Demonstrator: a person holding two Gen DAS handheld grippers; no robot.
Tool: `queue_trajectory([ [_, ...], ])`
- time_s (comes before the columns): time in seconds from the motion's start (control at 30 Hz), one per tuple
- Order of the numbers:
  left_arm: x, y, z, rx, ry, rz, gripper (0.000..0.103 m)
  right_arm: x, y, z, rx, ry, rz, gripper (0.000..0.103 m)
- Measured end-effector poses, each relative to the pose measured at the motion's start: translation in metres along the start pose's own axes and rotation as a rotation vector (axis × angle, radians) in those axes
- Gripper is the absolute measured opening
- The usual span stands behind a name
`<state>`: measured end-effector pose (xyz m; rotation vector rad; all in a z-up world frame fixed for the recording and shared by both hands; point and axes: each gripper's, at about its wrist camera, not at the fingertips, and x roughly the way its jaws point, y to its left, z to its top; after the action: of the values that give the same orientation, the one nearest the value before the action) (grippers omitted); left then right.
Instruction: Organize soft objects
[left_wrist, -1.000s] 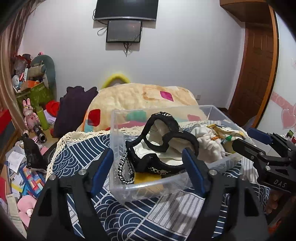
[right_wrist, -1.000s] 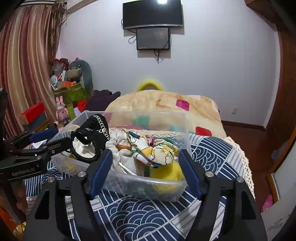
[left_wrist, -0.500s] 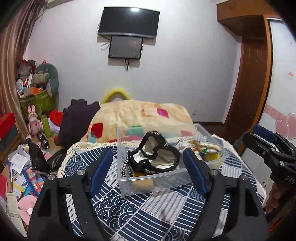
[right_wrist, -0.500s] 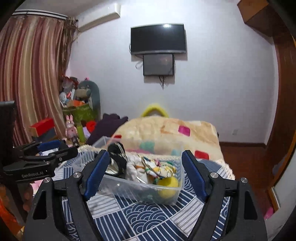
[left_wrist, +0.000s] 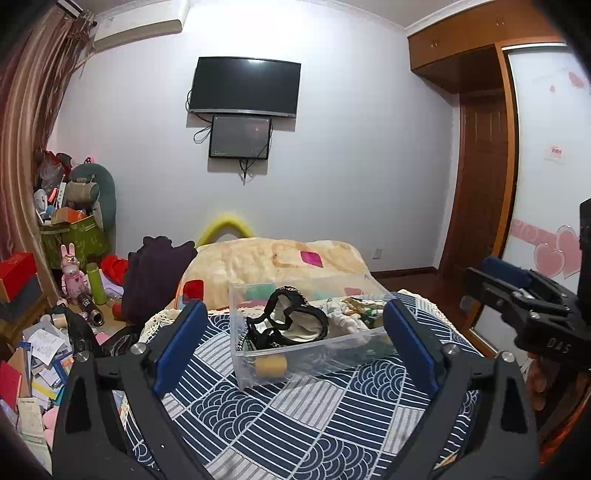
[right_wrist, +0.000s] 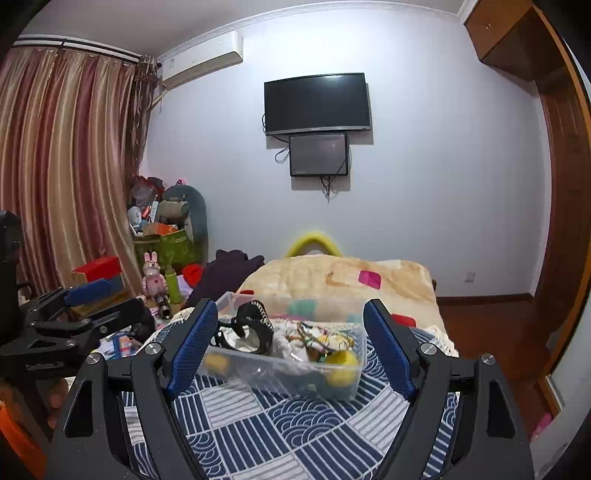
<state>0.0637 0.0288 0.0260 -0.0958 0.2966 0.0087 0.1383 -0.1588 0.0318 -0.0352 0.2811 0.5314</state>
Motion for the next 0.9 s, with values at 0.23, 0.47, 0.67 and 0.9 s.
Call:
queue_trajectory([
  [0.23,-0.008,-0.002,-0.008,-0.004,-0.021,-0.015,0.098,-0.003,-0.002,-0.010,0.017,0.002,0.012,0.080],
  [0.47,-0.011,-0.006,-0.016,0.002,-0.032,-0.014,0.098,-0.004,-0.001,-0.015,0.017,0.003,0.023,0.081],
  [0.67,-0.009,-0.005,-0.018,-0.011,-0.024,-0.016,0.099,-0.007,-0.001,-0.019,0.020,0.002,0.030,0.081],
  [0.9,-0.009,-0.005,-0.019,-0.011,-0.023,-0.018,0.099,-0.009,-0.001,-0.019,0.021,-0.002,0.036,0.081],
])
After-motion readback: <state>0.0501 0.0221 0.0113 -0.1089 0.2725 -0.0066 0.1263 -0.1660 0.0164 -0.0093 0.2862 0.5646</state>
